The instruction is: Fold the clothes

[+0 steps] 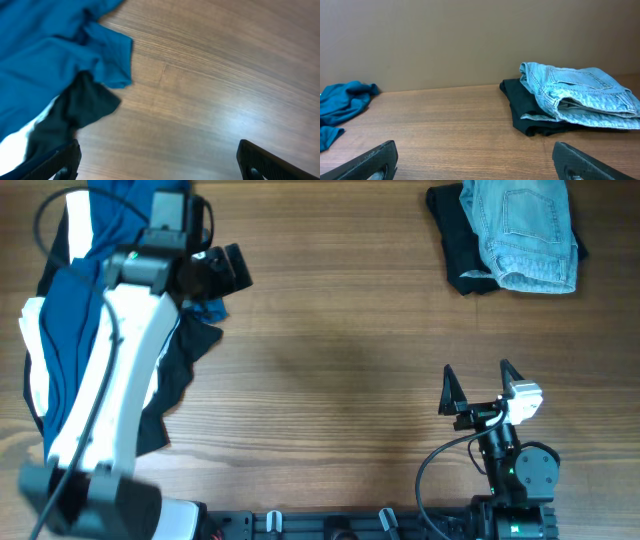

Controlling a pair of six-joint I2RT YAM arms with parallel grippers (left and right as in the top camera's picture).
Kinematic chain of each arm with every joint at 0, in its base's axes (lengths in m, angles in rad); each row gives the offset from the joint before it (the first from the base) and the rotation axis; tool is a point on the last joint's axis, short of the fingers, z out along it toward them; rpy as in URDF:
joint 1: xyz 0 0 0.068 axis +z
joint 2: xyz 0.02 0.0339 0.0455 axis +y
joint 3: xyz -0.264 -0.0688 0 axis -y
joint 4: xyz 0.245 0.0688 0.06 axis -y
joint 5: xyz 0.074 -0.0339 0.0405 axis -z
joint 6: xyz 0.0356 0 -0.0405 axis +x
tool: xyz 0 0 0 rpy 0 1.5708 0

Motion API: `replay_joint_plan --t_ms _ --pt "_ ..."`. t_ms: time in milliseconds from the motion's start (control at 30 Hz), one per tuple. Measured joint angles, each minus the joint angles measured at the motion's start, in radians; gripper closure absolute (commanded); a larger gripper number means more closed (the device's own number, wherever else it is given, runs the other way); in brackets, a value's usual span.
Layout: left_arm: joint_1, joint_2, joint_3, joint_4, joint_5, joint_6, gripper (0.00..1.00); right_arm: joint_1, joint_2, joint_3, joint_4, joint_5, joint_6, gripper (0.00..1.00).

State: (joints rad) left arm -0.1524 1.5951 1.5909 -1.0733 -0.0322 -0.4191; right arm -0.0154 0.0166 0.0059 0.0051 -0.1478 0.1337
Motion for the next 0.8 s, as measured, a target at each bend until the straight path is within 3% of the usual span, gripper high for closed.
replay_joint_plan --t_ms 100,267,367,467,800 --pt "0.0 -0.133 -0.013 0.028 -0.032 0.003 0.0 0.0 0.0 0.0 0.0 0.0 0.0 0.0" --pt "0.029 -0.417 -0.195 0.277 -0.079 0.01 0.0 0.0 -0.001 0.0 0.0 0.0 0.0 0.0" --pt "0.077 -0.576 -0.383 0.445 -0.074 0.012 0.0 0.0 -0.001 0.0 0.0 0.0 0.0 0.0" --pt "0.118 -0.787 -0.695 0.692 -0.059 0.014 0.0 0.0 -0.001 0.0 0.0 0.0 0.0 0.0" --pt "0.122 -1.258 -1.281 1.123 -0.045 0.014 0.0 0.0 -0.001 0.0 0.001 0.001 0.0 0.0"
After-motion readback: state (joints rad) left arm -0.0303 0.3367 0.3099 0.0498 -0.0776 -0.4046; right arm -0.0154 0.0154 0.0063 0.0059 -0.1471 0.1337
